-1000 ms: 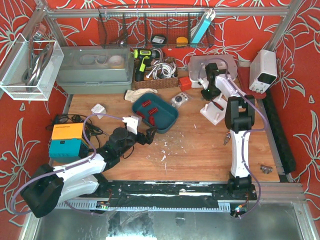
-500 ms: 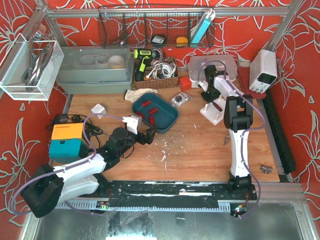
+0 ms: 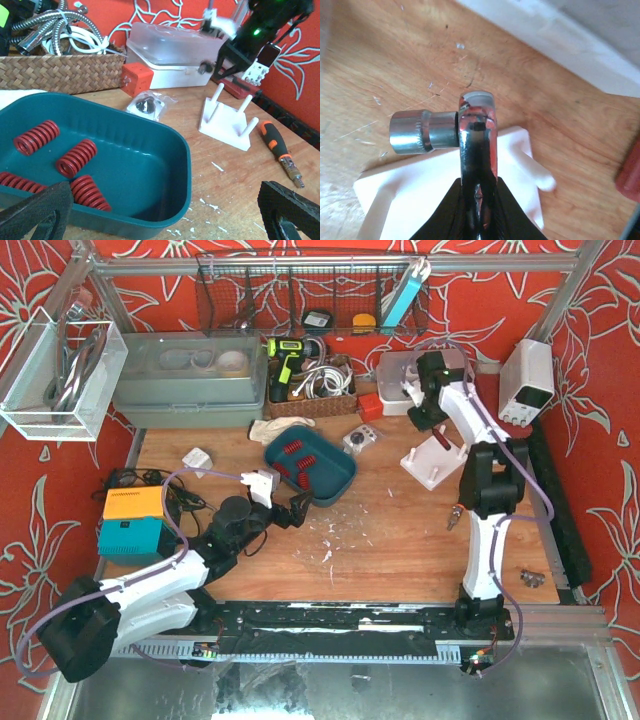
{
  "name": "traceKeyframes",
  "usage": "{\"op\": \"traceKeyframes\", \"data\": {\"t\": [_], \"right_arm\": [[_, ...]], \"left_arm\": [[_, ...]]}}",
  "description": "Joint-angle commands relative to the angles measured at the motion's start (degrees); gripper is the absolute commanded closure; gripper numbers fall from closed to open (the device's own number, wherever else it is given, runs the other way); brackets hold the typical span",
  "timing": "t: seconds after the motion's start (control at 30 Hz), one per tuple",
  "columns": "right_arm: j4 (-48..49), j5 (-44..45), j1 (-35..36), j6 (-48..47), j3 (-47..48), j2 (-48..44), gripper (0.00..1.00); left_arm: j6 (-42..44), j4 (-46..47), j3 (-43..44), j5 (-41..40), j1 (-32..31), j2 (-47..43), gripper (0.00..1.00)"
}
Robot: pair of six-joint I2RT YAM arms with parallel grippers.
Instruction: Install the large spring
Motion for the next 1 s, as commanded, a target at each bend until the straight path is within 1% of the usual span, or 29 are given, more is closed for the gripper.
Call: {"op": "traceKeyframes", "data": {"t": [0.0,0.2,0.57,0.63,0.73,0.8,0.9,0.97], "right_arm": [[0.26,1.78,1.08,4.57,-3.61,-8.83,1.00],[1.17,0.99,2.04,10.99,-11.93,-19.10,1.00],[6.57,-0.12,2.07,27.42,-34.54,-41.03,1.00],[8.63,1.67,2.10,30.05,-38.41,-44.07,1.00],[6.91,9.42,2.10,39.83,-41.09,-45.91,1.00],[4.62,12.04,2.07,46.82,-42.18,-45.98,1.00],[3.47,10.97,2.11,54.45,-45.42,-45.69,1.00],[8.34,6.97,2.01,56.80,-50.56,-45.78,1.00]], "left_arm": [[-0.19,1.21,-0.72,-0.77,-0.38,-0.21,0.00],[-0.15,0.82,-0.85,-1.10,-0.38,-0.40,0.00],[0.20,0.22,-0.83,-1.83,-0.38,0.02,0.00],[0.32,0.06,-0.72,-1.66,-0.39,-0.03,0.00],[0.43,-0.12,-0.81,-1.89,-0.39,-0.20,0.00],[0.35,0.02,-0.81,-1.75,-0.38,-0.29,0.00],[0.25,0.21,-0.88,-1.43,-0.38,-0.21,0.00],[0.25,0.30,-0.81,-1.39,-0.38,0.01,0.00]]}}
